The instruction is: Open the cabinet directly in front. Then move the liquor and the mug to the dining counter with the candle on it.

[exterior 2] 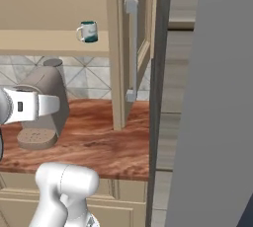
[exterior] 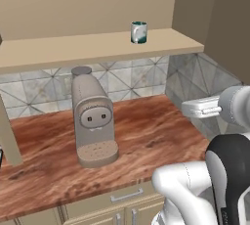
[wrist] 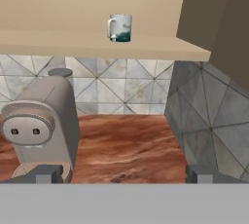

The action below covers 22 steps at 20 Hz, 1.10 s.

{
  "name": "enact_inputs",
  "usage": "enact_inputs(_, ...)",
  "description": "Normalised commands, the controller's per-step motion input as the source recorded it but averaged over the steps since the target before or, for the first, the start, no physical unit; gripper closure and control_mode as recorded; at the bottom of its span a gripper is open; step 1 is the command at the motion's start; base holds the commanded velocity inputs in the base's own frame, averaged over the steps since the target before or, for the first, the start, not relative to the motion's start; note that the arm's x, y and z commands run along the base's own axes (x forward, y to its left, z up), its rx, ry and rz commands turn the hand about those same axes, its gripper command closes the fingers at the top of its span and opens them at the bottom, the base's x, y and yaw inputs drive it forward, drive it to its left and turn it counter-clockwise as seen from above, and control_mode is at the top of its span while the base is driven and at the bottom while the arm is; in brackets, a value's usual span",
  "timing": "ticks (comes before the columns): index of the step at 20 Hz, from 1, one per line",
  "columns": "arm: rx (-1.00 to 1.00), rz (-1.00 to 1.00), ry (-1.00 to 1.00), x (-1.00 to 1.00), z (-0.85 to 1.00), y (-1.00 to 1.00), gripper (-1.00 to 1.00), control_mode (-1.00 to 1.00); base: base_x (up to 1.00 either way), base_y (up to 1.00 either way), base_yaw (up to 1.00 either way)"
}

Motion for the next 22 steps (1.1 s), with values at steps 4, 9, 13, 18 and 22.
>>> enact_inputs(4, 0.00, 0.00, 0.00, 0.00, 0.00, 0.00, -1.00, 1.00, 0.96, 0.07, -0.11)
enact_inputs(9, 0.00, 0.00, 0.00, 0.00, 0.00, 0.00, -1.00, 1.00, 0.91, 0.09, -0.17)
enact_inputs(13, 0.00, 0.00, 0.00, 0.00, 0.00, 0.00, -1.00, 1.00, 0.00, 0.00, 0.00)
enact_inputs(18, 0.00, 0.00, 0.00, 0.00, 0.00, 0.00, -1.00, 1.00, -0.26, 0.23, 0.03)
enact_inputs(22, 0.00, 0.00, 0.00, 0.00, 0.00, 0.00, -1.00, 1.00, -0.01, 0.05, 0.00)
